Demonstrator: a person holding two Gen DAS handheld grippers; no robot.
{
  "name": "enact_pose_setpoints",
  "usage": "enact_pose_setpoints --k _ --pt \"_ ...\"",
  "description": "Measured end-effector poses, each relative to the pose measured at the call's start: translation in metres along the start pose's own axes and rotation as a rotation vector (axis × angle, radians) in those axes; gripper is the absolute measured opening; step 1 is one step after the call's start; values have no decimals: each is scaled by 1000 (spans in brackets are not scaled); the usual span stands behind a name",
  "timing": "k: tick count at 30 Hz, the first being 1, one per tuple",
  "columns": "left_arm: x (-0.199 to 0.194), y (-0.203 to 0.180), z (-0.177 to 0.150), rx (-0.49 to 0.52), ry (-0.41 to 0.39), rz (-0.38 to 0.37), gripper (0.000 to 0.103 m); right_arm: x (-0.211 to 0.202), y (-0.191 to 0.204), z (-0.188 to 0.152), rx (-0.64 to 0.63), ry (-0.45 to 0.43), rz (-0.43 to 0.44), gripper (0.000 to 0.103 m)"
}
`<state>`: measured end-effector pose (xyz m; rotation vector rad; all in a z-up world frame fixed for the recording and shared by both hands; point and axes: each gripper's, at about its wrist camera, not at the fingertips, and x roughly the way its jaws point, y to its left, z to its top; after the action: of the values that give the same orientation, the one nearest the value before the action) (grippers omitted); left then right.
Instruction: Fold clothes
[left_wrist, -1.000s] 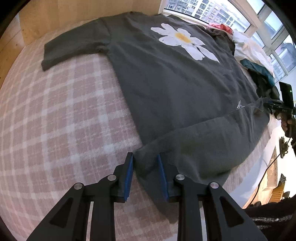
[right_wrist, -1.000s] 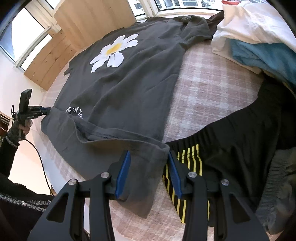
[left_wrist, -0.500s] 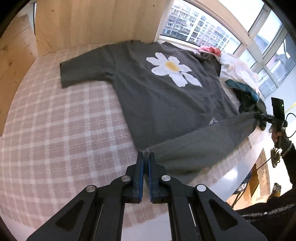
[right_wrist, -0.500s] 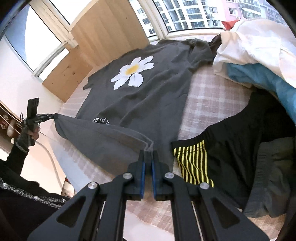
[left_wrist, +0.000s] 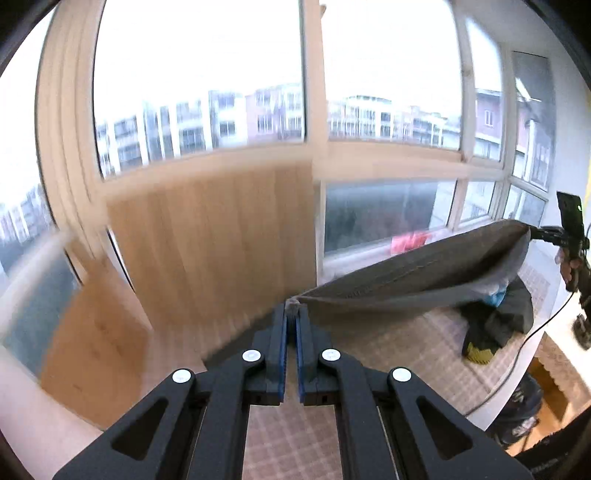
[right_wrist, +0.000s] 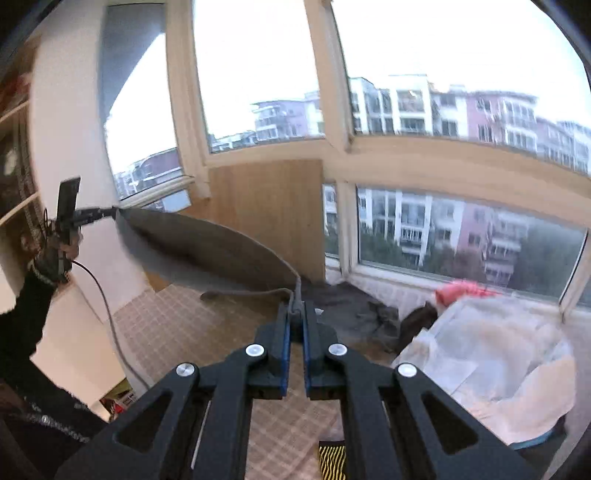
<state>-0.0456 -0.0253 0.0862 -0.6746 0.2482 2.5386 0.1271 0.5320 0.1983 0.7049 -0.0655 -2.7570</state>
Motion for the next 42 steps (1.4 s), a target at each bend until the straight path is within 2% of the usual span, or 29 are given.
enact_pose_setpoints --k 2,4,7,10,13,15,17,22,25,26,27,29,30,31,32,35,37,39,42 --pt "-26 -12 -13 18 -7 15 3 -14 12 -9 -17 -7 15 5" --pt "-46 -24 -37 28 7 27 4 -17 21 -37 -17 20 35 5" --pt "-51 -30 -104 -37 76 5 4 -7 26 -100 41 84 81 5" --pt "-34 -34 -181 -110 185 -27 3 21 26 -174 128 186 116 5" --pt "0 -39 -255 -166 317 -39 3 62 27 -253 183 340 102 5" --pt "23 -47 -294 -171 403 -38 3 80 26 -288 206 410 90 5" --pt "31 -51 -315 -168 459 -38 3 92 31 -314 179 477 73 5" --pt "33 -60 -345 -150 562 -41 4 96 32 -340 175 546 62 5" --pt "34 -65 -363 -139 624 -42 4 106 27 -346 166 601 46 6" --pt "34 -67 -369 -135 645 -43 5 107 29 -348 157 637 31 11" --pt "34 -68 -375 -132 666 -43 8 106 31 -348 142 689 29 11" --pt "35 -72 -387 -124 707 -44 8 93 35 -349 98 737 39 11" --pt "38 -70 -385 -117 715 -42 8 86 33 -346 93 745 38 11" --pt "47 -64 -367 -102 701 -34 8 78 31 -341 90 750 38 11" --pt "56 -57 -349 -87 686 -26 8 71 27 -329 112 731 43 11" --pt "83 -37 -296 -44 644 -3 8 55 13 -271 159 602 71 12" --pt "100 -24 -260 -15 615 13 8 53 6 -224 161 504 88 23" --pt "118 -11 -225 14 586 28 8 60 -1 -175 132 418 83 46" --pt "144 9 -171 58 543 51 14 93 -21 -97 93 326 36 50"
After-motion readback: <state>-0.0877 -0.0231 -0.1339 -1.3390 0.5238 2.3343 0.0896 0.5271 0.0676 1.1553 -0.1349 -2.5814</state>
